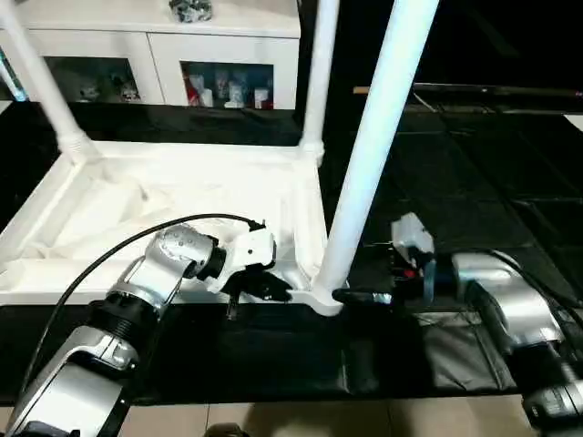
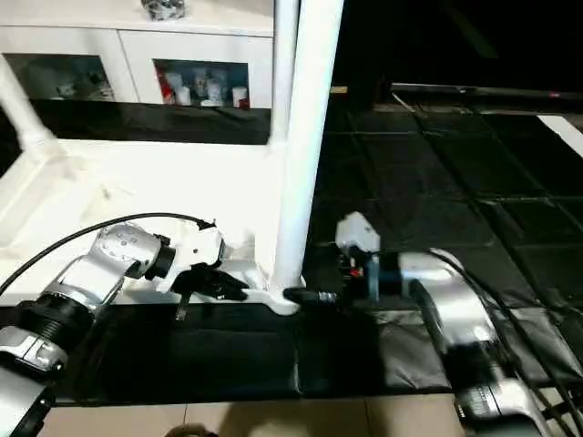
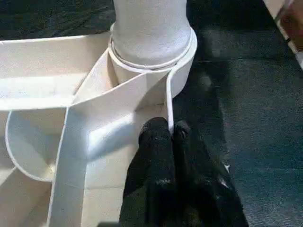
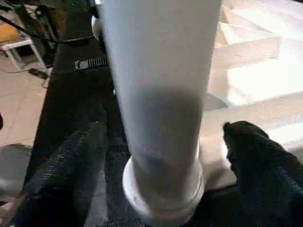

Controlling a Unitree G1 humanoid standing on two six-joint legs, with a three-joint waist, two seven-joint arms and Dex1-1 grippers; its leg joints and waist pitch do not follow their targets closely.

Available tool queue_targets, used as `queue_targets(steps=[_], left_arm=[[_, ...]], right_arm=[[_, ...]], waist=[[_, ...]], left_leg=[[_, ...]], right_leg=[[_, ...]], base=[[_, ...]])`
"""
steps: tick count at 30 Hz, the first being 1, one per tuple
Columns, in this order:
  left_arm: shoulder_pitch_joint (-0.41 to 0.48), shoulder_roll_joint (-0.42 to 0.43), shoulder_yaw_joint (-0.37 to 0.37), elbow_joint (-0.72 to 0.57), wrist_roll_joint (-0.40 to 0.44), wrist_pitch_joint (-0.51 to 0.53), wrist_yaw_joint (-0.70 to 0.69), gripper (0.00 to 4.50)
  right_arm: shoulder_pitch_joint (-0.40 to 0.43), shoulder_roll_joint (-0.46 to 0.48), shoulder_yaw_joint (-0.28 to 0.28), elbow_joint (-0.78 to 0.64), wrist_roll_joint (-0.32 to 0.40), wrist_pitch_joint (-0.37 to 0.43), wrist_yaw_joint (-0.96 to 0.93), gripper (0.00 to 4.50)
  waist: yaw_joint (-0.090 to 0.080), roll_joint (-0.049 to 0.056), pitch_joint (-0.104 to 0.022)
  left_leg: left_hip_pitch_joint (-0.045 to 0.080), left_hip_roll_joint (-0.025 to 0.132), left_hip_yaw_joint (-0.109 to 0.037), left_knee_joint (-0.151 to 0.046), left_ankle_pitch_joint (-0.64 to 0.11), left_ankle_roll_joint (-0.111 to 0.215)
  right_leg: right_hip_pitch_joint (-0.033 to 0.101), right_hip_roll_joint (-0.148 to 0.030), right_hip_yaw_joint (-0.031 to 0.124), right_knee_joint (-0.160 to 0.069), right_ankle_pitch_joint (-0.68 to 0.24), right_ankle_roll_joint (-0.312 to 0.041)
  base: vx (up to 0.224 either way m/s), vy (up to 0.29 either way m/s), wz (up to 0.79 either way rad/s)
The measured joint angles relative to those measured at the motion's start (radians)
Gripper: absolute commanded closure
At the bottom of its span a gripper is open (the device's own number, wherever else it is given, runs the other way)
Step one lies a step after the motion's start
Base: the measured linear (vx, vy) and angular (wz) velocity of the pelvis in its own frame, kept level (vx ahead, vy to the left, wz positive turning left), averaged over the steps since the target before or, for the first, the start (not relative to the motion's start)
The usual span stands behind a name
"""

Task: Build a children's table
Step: Rotate leg to tighten

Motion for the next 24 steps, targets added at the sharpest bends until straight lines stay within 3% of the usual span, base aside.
queue_targets(steps=[6,7,9,21,24], left_arm=[[0.0,-0.001,-0.001,-0.001,-0.001,-0.006,-0.006,4.5],[0.0,-0.001,-0.001,-0.001,-0.001,-0.007,-0.006,4.5],[0.0,-0.001,-0.001,-0.001,0.0,-0.007,-0.006,4.5],[0.0,0.0,0.001,0.0,-0.001,-0.004,-0.007,4.5],[0.0,0.0,0.003,0.0,-0.003,-0.001,-0.008,4.5]], right_arm=[[-0.055,0.033,0.008,0.127,-0.018,-0.016,0.018,0.9],[-0.058,0.036,0.008,0.131,-0.017,-0.016,0.02,1.15],[-0.067,0.04,0.012,0.15,-0.017,-0.017,0.036,1.18],[-0.076,0.057,0.016,0.195,-0.018,-0.033,0.081,2.34],[-0.076,0.057,0.016,0.195,-0.019,-0.044,0.081,2.4]], waist=[[0.0,0.0,0.0],[0.0,0.0,0.0],[-0.001,0.0,0.0],[-0.001,-0.001,0.0],[-0.001,-0.001,0.0]], left_leg=[[-0.001,0.0,0.0,0.001,0.0,0.0],[-0.001,0.0,0.0,0.001,0.0,0.0],[-0.001,0.0,0.0,0.001,0.0,0.0],[-0.001,0.0,0.0,0.001,0.0,0.0],[-0.001,0.0,0.0,0.001,0.0,0.0]], right_leg=[[0.0,0.0,0.0,0.0,0.0,0.0],[0.0,0.0,0.0,0.0,0.0,0.0],[0.0,0.0,0.0,0.0,0.0,0.0],[0.0,0.0,0.0,0.0,0.0,0.0],[0.0,0.0,0.0,0.0,0.0,0.0]], base=[[0.0,0.0,0.0],[0.0,0.0,0.0],[0.0,0.0,0.0],[0.0,0.0,0.0],[0.0,0.0,0.0]])
